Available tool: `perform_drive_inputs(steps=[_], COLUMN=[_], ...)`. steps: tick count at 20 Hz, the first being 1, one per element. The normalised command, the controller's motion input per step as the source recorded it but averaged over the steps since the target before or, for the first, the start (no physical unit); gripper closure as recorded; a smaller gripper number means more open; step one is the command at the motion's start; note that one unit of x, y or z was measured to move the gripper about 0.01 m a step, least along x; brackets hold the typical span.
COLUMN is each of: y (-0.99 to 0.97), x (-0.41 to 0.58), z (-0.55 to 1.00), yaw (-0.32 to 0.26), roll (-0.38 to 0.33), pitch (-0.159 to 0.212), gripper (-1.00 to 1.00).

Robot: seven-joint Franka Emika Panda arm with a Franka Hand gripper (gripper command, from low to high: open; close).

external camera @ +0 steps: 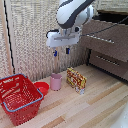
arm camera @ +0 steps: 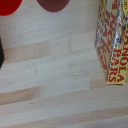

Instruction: Move your gripper towards the pink mug and hold it gently. Lift the pink mug from the surface. Position it above the basket, lowering it gently until it is placed inside. Release the grip on the pink mug, completing the task.

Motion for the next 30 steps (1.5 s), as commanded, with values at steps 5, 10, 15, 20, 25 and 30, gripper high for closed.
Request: perform_drive_inputs(steps=[5,10,15,20,25,30], y=[-0.06,-0.07,-0.21,-0.34,-0.10,0.12], x=[-0.051,0.000,0.000,0.000,0.017,0.009], z=[-0.51,-0.52,-0.46,-0.42,-0.33,-0.24], yaw=[-0.004,-0.008,-0.014,-0.026,-0.002,0.000], roll=[0.037,0.058,0.074,0.102,0.038,-0.043], pitch=[0.006,0.003,0.000,0.000,0.017,0.036], gripper=[-1.00,-1.00,-1.00,-1.00,-1.00,-1.00])
